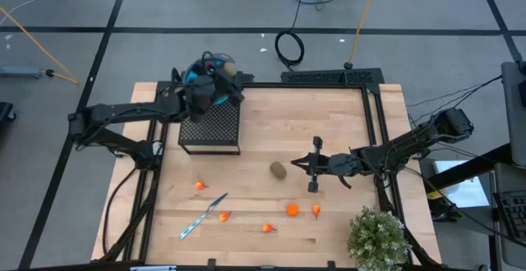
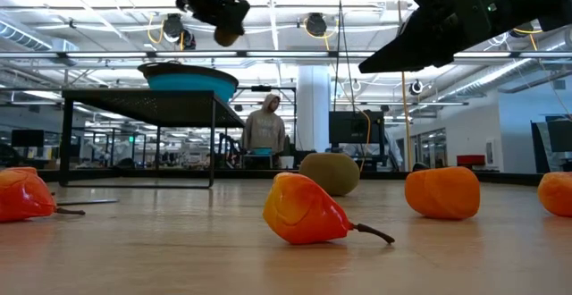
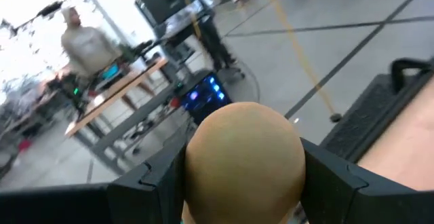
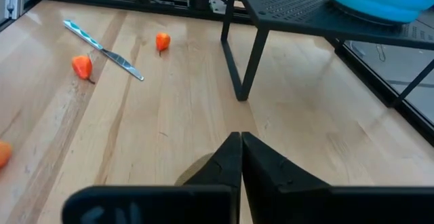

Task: Pick & Place Fruit
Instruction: Put the right kiwi into the blue strainer bowl on the shelf

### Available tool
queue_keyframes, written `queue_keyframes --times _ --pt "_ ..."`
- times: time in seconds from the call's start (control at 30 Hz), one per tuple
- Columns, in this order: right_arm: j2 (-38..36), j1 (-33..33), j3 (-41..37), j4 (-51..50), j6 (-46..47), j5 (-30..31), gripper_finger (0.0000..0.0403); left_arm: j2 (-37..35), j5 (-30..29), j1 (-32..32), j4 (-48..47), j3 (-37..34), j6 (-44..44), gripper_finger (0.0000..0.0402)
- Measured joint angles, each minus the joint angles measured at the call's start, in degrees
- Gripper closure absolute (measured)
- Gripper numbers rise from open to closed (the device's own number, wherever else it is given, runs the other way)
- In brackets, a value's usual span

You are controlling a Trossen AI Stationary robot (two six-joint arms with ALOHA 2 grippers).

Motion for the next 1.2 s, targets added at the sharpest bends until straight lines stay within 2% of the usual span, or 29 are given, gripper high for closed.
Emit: queue_keyframes --times 0.1,0.2,0.6,0.7,0.93,1.2 --pt "0.0 0.0 0.0 -0.1 0.0 0.0 0.04 -1.9 0.5 2.9 -3.8 0.0 -3.0 0.0183" --pt "0.0 0.0 0.0 -0.4 0.0 0.0 0.0402 -3.3 3.5 6.0 -8.5 0.0 -7.0 0.0183" --pt "0.0 0.0 0.0 -0.4 0.0 0.0 0.0402 -5.5 24.1 17.8 -21.4 0.5 -19.2 0.0183" --pt "0.0 0.0 0.0 -0.4 0.0 0.0 0.0402 -5.5 27.9 19.9 -26.6 3.3 -21.1 0.0183" --pt "0.0 0.0 0.0 -0.4 0.0 -0.1 0.0402 -3.4 30.2 21.4 -39.7 12.4 -22.6 0.0183" --pt "0.0 0.0 0.0 -0.4 -0.1 -0.1 0.0402 0.8 37.5 22.6 -50.4 21.2 -22.8 0.0183"
